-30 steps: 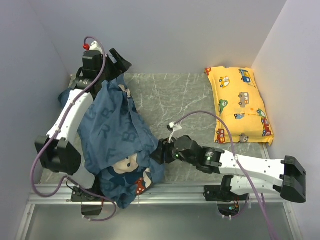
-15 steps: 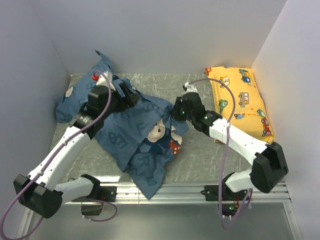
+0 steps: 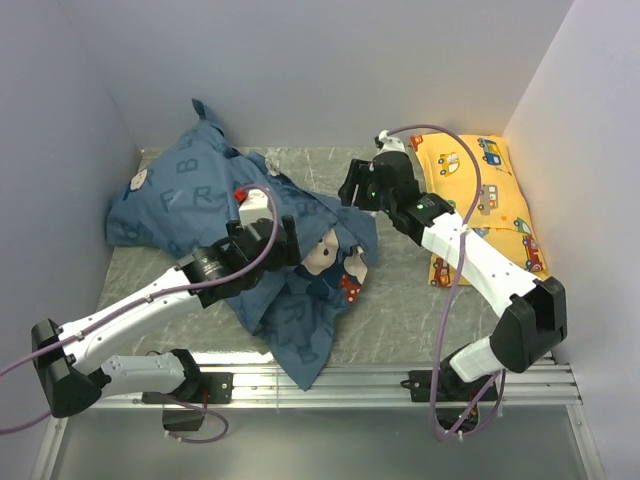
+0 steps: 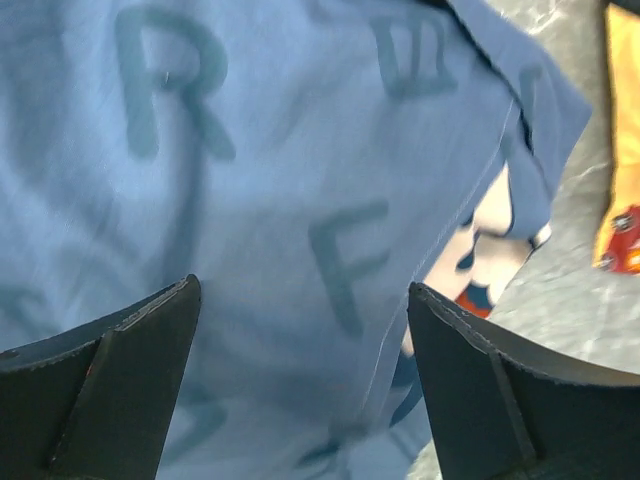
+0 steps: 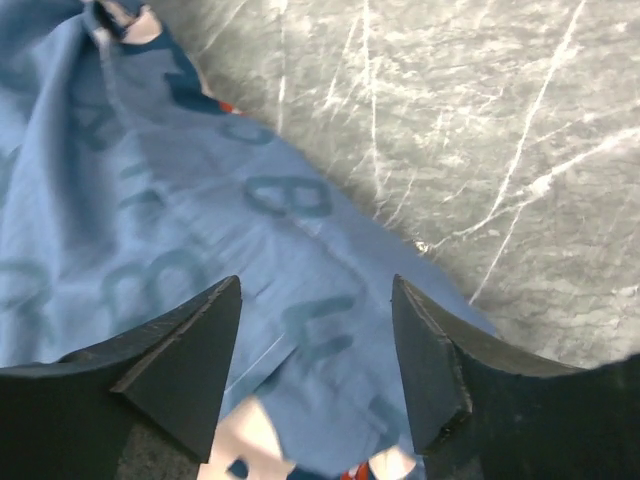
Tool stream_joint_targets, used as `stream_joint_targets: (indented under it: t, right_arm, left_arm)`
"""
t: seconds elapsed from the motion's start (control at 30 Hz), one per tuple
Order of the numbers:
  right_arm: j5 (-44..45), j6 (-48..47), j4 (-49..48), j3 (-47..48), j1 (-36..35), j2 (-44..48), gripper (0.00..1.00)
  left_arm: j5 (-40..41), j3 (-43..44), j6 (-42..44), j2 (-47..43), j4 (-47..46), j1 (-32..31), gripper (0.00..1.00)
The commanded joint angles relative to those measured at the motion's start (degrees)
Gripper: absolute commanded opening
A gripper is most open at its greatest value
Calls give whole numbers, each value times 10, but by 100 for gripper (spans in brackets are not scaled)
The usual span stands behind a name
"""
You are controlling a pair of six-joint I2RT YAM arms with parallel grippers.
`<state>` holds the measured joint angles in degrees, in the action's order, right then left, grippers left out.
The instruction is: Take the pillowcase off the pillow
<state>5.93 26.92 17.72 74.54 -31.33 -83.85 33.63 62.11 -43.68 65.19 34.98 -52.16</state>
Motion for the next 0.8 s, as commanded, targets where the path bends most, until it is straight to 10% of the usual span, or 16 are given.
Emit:
stream_joint_targets:
  t: [0.0, 0.47, 0.77]
  right_arm:
    - [-28, -19, -3, -10, -1, 48, 70]
    - [-31, 26, -53, -195, -101, 220, 72]
    - [-20, 60, -115, -250, -187, 193, 72]
  left_arm:
    - [111, 42, -19, 1, 88, -49, 91]
    - [96, 50, 19, 44, 99, -61, 98]
    - [124, 68, 18, 61, 130, -65, 64]
